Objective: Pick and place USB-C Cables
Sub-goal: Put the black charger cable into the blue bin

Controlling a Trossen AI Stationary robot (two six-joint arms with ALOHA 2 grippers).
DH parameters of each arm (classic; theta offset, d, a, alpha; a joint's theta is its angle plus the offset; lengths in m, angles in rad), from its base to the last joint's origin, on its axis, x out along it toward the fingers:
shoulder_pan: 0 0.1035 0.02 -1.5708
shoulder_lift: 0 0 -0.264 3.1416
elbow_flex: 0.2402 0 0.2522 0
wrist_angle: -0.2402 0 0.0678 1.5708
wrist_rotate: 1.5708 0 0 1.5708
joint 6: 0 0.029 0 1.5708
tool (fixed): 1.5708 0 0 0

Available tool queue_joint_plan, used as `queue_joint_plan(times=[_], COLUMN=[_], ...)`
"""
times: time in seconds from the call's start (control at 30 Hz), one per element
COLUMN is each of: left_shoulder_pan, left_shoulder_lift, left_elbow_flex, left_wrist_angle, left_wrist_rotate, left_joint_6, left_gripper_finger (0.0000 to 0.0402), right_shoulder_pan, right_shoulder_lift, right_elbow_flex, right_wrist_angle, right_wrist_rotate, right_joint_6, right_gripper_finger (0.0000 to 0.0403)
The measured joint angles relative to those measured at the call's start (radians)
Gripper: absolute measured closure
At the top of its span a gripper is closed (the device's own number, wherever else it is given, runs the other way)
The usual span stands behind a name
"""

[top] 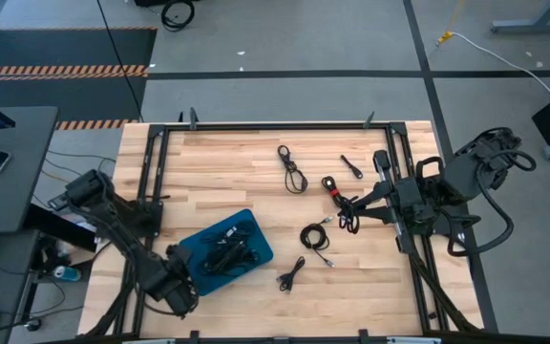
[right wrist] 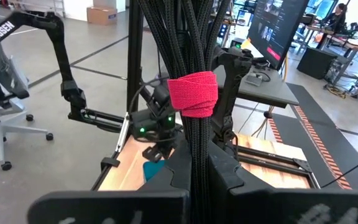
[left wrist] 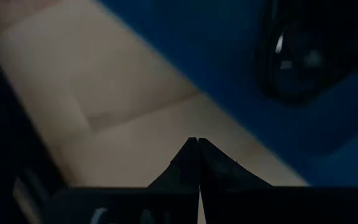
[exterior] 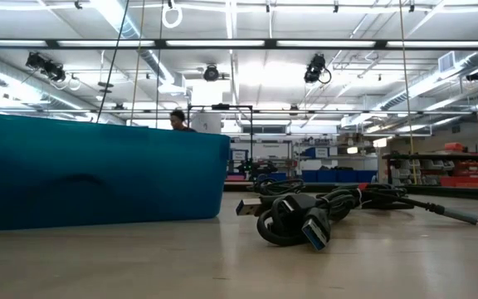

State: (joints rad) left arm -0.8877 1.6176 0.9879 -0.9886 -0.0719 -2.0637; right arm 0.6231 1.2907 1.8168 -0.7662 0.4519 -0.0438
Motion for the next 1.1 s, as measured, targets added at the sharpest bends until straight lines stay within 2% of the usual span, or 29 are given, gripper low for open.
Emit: queue_joint_plan(times=[0.13, 0.53, 0.87, 0.97, 1.1], left_shoulder_pan=[0.048, 0.254, 0.378, 0.391, 0.388], left_shoulder_lift=[0.0, 0.0, -0.001, -0.007, -0.035], left_elbow_flex=[-0.014, -0.014, -0.014, -0.011, 0.057], left_wrist_angle=[0.009, 0.102, 0.131, 0.12, 0.014], left_wrist_rotate=[-0.036, -0.235, -0.242, -0.242, -0.276], left_joint_6=[0.053, 0.32, 0.573, 0.591, 0.592], left_gripper_finger=[0.0401, 0.0401, 0.0401, 0.0401, 0.0401], right_shoulder_pan=[0.0, 0.0, 0.0, 0.0, -0.023], right_shoulder_lift=[0.0, 0.0, 0.0, 0.0, 0.0], right_elbow_flex=[0.0, 0.0, 0.0, 0.0, -0.03], right_wrist_angle=[0.0, 0.0, -0.04, -0.079, -0.151], right_wrist_rotate=[0.0, 0.0, 0.0, 0.006, 0.01], right_joint_6=[0.0, 0.0, 0.04, 0.078, 0.163], right_gripper_finger=[0.0385, 0.0385, 0.0385, 0.0385, 0.0385])
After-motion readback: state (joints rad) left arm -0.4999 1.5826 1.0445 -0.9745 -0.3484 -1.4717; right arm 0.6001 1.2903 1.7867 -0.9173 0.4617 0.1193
